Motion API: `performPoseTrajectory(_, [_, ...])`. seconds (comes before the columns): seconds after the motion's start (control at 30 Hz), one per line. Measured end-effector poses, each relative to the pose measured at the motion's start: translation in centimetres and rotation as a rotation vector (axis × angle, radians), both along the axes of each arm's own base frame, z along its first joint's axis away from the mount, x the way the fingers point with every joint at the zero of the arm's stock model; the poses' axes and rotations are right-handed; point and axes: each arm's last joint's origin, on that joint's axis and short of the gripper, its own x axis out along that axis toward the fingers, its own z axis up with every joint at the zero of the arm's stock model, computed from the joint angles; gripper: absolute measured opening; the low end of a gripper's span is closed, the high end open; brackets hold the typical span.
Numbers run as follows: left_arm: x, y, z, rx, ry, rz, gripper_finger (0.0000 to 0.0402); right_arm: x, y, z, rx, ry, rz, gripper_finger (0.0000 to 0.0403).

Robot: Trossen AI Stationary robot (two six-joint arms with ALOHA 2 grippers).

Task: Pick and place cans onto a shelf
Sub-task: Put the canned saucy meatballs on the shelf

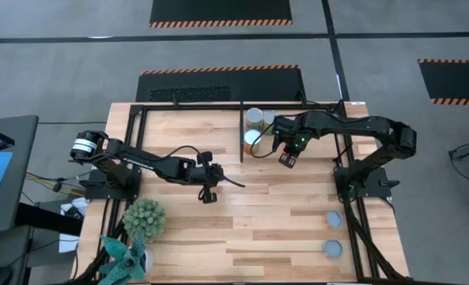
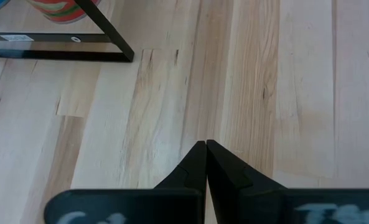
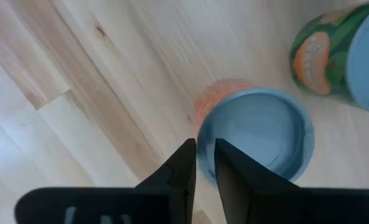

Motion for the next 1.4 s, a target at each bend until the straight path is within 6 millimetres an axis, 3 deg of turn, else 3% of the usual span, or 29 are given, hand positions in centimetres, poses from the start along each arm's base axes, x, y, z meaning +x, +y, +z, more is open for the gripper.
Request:
performPoseTrajectory(0.17, [0.0, 0.0, 0.0, 0.000, 0.000, 0.000, 0.0000, 0.3, -0.2, 0.7, -0.027, -0.022, 0.000, 0.0083])
performPoseTrajectory(0.37, [0.0, 0.0, 0.0, -0.003, -0.001, 0.002, 0.0000, 0.8, 0.9, 4.1, -0.060, -0.124, 0.043, 0.0082])
performPoseTrajectory(0.57, [0.0, 0.0, 0.0, -0.020, 0.003, -0.001, 0.0000, -2.5, 3.5, 5.8, -0.068, -0.013, -0.030, 0.0081])
performPoseTrajectory(0.7, [-0.1, -0.1, 0.0, -0.023, 0.007, -0.003, 0.0000, -4.2, 4.8, 4.7, -0.066, 0.035, -0.104, 0.0081])
performPoseTrajectory(0.8, [-0.1, -0.1, -0.1, -0.023, 0.007, -0.003, 0.0000, -4.6, 5.5, 2.6, -0.061, 0.032, -0.113, 0.0081])
performPoseTrajectory(1.0, [-0.1, -0.1, 0.0, -0.023, 0.008, -0.003, 0.0000, -4.7, 5.1, -0.8, -0.074, 0.021, -0.157, 0.0081])
performPoseTrajectory(1.4, [-0.1, -0.1, -0.1, -0.019, 0.012, -0.012, 0.0000, -5.0, 2.9, -0.9, -0.155, 0.016, -0.235, 0.0081])
